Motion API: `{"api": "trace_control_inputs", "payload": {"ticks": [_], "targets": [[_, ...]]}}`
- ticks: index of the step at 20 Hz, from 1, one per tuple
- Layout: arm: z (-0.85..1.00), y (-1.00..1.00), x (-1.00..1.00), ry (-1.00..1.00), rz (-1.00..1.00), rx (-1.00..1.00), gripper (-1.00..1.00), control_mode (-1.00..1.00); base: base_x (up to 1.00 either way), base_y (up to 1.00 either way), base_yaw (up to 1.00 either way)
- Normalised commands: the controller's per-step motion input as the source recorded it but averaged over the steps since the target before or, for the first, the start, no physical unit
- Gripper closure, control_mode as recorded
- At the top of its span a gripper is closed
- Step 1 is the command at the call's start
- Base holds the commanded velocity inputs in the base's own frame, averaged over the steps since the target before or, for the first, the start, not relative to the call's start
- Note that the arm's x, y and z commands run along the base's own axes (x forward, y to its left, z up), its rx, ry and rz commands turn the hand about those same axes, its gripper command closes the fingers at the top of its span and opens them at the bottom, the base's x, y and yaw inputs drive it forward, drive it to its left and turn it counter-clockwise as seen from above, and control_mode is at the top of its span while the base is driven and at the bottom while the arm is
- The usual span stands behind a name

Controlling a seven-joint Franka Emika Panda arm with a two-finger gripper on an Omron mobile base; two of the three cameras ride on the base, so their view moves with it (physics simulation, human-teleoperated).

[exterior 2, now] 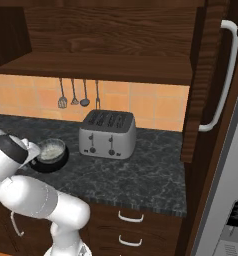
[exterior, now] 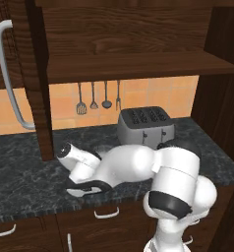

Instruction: Pick up the bowls on the counter and stack them on top of one another in the open cabinet. Place the smaller bowl on top of the larger bowl.

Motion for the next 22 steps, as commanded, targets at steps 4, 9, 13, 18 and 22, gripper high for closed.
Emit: {"api": "trace_control_inputs", "payload": {"ticks": [4, 9, 13, 18, 22], "targets": [[0.46, 0.00, -0.29, -0.09, 0.00, 0.00, 1.00, -1.00, 0.00, 0.00, 0.00], [0.86, -0.46, -0.91, -0.37, 0.00, 0.02, 1.00, -1.00, 0.00, 0.00, 0.00], [1.00, -0.79, -0.80, -0.43, 0.00, 0.04, 1.00, -1.00, 0.00, 0.00, 0.00], [1.00, -0.93, -0.31, -0.43, 0.00, 0.09, 1.00, -1.00, 0.00, 0.00, 0.00], [1.00, -0.74, -0.09, -0.39, 0.00, 0.18, 1.00, -1.00, 0.00, 0.00, 0.00]]}}
